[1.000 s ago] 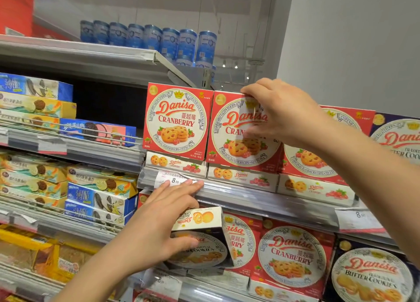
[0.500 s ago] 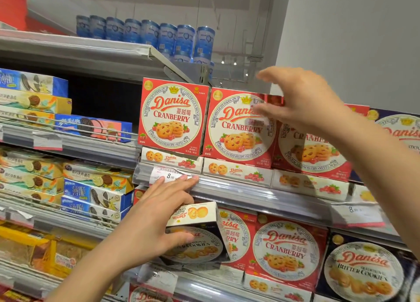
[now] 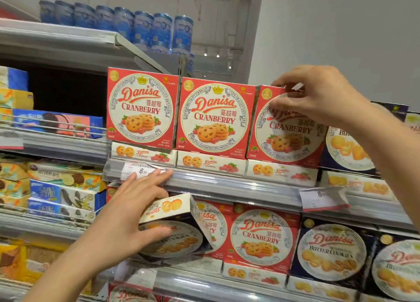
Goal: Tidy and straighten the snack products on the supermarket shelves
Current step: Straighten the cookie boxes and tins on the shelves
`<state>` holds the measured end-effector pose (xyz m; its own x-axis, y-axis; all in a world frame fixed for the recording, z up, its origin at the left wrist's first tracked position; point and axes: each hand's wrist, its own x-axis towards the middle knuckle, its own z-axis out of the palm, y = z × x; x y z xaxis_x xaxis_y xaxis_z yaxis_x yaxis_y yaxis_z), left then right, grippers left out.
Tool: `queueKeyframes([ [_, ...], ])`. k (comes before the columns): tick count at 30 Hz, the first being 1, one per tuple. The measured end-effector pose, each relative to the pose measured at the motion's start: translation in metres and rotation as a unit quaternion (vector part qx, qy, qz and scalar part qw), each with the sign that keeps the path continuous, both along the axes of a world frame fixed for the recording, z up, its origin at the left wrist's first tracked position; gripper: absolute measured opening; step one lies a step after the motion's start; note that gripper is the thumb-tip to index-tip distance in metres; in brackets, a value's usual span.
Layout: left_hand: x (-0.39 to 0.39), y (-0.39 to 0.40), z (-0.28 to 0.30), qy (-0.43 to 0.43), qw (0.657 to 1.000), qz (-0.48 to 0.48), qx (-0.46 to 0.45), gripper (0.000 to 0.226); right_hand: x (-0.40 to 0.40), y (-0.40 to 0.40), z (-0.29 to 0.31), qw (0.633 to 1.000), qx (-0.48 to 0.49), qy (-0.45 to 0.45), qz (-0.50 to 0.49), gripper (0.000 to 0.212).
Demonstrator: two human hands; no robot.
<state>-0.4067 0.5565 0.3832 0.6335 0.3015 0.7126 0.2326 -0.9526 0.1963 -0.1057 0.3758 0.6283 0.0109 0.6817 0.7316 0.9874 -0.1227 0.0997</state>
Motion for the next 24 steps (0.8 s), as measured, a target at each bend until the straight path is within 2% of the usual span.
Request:
queueKeyframes([
  [5,0.0,-0.001,-0.001,0.001,1.0,0.001,-0.003,0.049,-0.001,-0.005,0.006,0.999,-0.006,0.023,0.034,0.039],
  [10,-0.001,-0.003,-0.001,-0.003,1.0,0.0,-0.006,0.05,-0.003,0.004,0.008,0.999,-0.011,0.014,0.027,0.037],
  [16,-0.001,-0.003,-0.001,-0.002,1.0,0.0,-0.007,0.049,-0.004,0.005,0.001,0.999,-0.016,-0.035,0.004,0.044],
  [19,-0.001,-0.003,-0.001,0.001,1.0,0.001,-0.009,0.049,-0.008,0.001,-0.004,0.997,0.014,-0.07,-0.006,0.051],
  [24,-0.001,-0.004,0.0,-0.005,1.0,-0.003,-0.021,0.048,-0.022,-0.017,-0.04,0.971,0.123,-0.185,0.089,0.022],
])
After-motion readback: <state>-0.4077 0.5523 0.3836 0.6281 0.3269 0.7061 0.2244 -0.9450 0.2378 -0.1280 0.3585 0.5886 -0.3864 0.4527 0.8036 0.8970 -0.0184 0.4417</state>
